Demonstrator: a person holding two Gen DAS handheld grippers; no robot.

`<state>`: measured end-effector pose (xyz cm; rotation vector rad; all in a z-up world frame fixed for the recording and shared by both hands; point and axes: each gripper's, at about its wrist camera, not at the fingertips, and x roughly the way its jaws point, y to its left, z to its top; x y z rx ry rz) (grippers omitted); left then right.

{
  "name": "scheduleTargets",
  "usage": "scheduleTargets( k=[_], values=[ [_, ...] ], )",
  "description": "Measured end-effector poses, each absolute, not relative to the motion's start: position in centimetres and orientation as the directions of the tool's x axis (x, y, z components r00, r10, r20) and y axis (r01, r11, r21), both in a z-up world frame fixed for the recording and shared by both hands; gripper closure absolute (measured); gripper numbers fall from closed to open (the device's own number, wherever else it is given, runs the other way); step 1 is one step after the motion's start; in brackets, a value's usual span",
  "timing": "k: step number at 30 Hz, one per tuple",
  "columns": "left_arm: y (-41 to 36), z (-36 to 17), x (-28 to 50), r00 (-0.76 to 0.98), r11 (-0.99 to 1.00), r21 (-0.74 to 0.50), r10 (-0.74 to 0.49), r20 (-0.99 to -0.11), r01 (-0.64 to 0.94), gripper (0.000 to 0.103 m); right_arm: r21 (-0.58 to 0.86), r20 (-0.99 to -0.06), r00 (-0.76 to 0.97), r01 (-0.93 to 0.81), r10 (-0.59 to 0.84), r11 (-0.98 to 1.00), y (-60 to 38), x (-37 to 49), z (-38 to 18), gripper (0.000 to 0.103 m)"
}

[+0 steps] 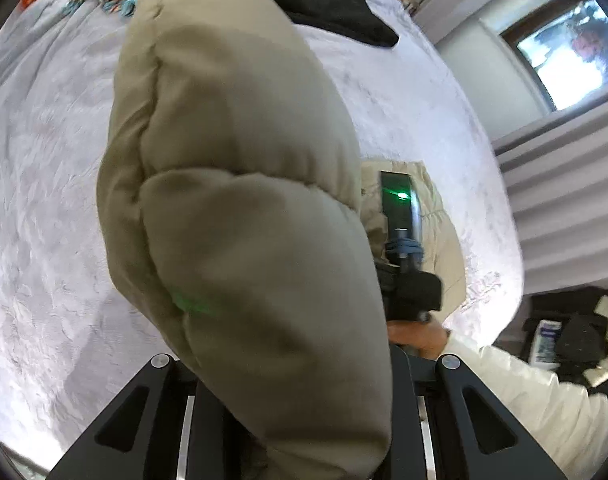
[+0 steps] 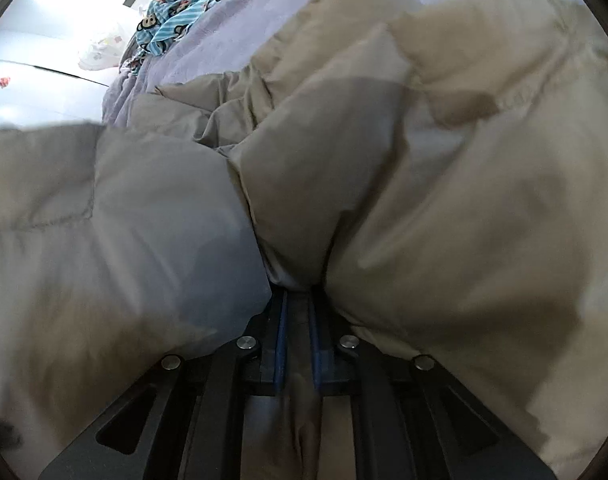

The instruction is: Fold large clothes

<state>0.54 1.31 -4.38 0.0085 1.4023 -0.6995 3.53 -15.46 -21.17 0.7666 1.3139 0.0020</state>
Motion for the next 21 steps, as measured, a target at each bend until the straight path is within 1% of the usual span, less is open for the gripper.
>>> scheduleTargets(
  k=[3,6,7,8,9,10,12,13,14,15,16,17,19,21],
  values=[
    [-2.4,-3.6,0.0,0.007,0.805,-0.336,-0.389,-0.921,0.488,0.077,0.555,-0.832,0.292,0.43,0.472,0.712,-16.5,3.4,-21.6,0.094],
    [-5.5,-3.1,-0.5,0.001,0.793,-0.293,-0.347,-0.938,0.534,0.077,0.586,-0.81,0.304,0.458,0.502,0.668,-18.6,2.1,-20.2,0.094],
    [-6.1,-3.0,-0.8,-0.007,0.786,-0.287,-0.339,-0.941,0.547,0.072,0.599,-0.8,0.325,0.458,0.504,0.656,-19.7,1.2,-19.2,0.094],
    [-7.1,-3.0,-1.0,-0.027,0.777,-0.299,-0.343,-0.939,0.554,0.067,0.603,-0.798,0.348,0.46,0.492,0.652,-20.9,0.1,-18.0,0.089],
    [-7.3,-3.2,-1.1,-0.052,0.764,-0.327,-0.361,-0.931,0.556,0.054,0.603,-0.797,0.369,0.464,0.477,0.649,-21.8,-0.9,-17.1,0.089],
    [-8.1,-3.4,-1.1,-0.076,0.752,-0.355,-0.379,-0.922,0.556,0.048,0.599,-0.8,0.393,0.477,0.453,0.643,-23.3,-2.4,-16.1,0.089],
    [-9.8,-3.9,-1.2,-0.137,0.719,-0.422,-0.422,-0.896,0.552,0.047,0.599,-0.8,0.427,0.515,0.422,0.614,-25.7,-5.3,-14.9,0.089],
    [-10.7,-4.2,-1.2,-0.179,0.69,-0.465,-0.447,-0.876,0.555,0.042,0.594,-0.803,0.439,0.54,0.403,0.595,-27.0,-6.9,-14.5,0.089],
    [-11.7,-4.8,-1.2,-0.247,0.641,-0.54,-0.493,-0.834,0.545,0.036,0.585,-0.81,0.442,0.562,0.385,0.585,-27.7,-8.2,-14.3,0.089],
    [-12.1,-5.3,-1.1,-0.299,0.601,-0.604,-0.534,-0.79,0.523,0.026,0.574,-0.818,0.443,0.585,0.367,0.573,-28.6,-9.6,-14.1,0.089],
    [-12.7,-6.2,-1.0,-0.371,0.539,-0.689,-0.587,-0.72,0.485,0.025,0.571,-0.82,0.448,0.6,0.356,0.561,-29.0,-10.7,-14.0,0.089],
    [-13.4,-7.2,-0.9,-0.421,0.49,-0.745,-0.618,-0.663,0.453,0.025,0.567,-0.823,0.454,0.618,0.342,0.544,-29.6,-12.1,-13.9,0.089],
    [-14.5,-8.8,-0.5,-0.424,0.477,-0.75,-0.624,-0.656,0.459,0.025,0.563,-0.826,0.459,0.641,0.328,0.521,-30.6,-14.1,-13.8,0.089],
    [-15.3,-10.8,0.1,-0.404,0.506,-0.721,-0.603,-0.688,0.472,0.025,0.561,-0.828,0.46,0.661,0.322,0.499,-30.7,-15.3,-13.7,0.089]
  ],
)
